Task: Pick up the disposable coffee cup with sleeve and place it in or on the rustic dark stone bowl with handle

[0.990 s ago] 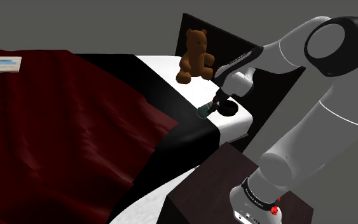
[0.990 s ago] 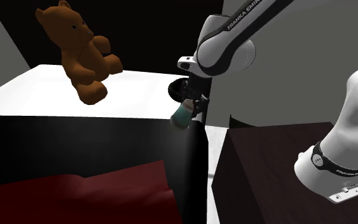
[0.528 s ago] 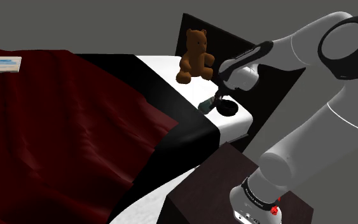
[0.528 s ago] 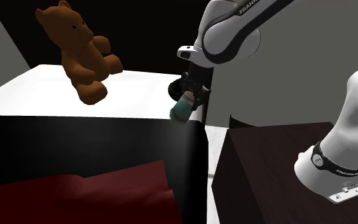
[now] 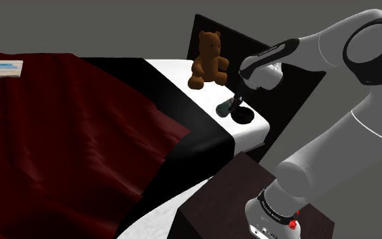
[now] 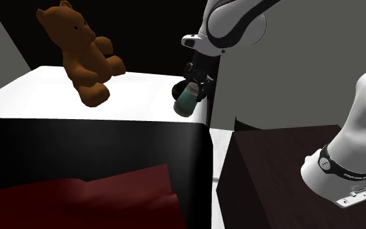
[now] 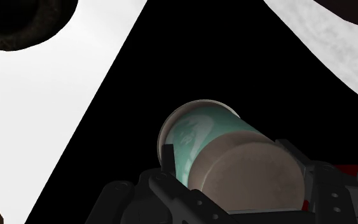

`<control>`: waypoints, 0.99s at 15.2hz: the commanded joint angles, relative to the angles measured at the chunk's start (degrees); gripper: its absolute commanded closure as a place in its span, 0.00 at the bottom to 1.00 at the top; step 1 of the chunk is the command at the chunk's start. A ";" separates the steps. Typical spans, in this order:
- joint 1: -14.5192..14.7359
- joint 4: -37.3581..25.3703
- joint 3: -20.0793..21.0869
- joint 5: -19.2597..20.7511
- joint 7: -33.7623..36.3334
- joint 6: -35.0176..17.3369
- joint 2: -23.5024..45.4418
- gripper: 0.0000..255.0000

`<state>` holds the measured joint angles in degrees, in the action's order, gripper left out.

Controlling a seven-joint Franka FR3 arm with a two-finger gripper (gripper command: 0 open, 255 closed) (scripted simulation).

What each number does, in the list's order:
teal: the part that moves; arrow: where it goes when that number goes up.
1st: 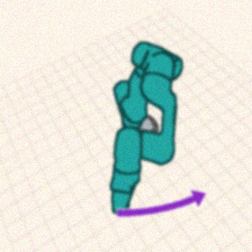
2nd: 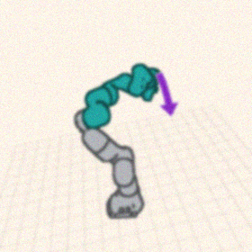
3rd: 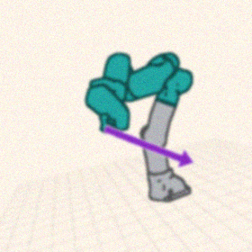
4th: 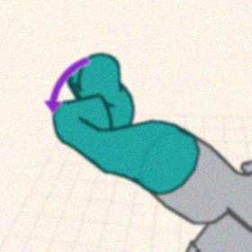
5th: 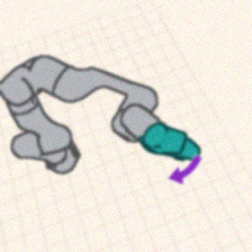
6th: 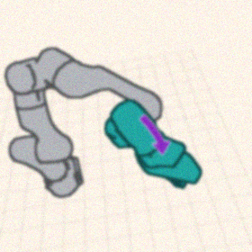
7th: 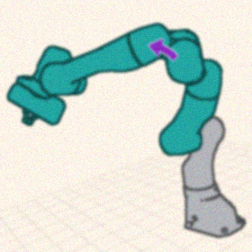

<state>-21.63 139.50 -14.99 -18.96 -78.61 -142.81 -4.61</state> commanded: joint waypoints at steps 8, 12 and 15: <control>-5.80 -14.21 -5.89 -4.20 -12.99 7.85 10.38 1.00; -9.12 -22.27 -7.42 -6.51 -17.88 12.05 16.32 1.00; -11.99 -29.03 -8.10 -8.14 -20.95 15.52 21.14 1.00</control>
<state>-32.65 112.91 -22.86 -26.54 -98.48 -128.60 14.85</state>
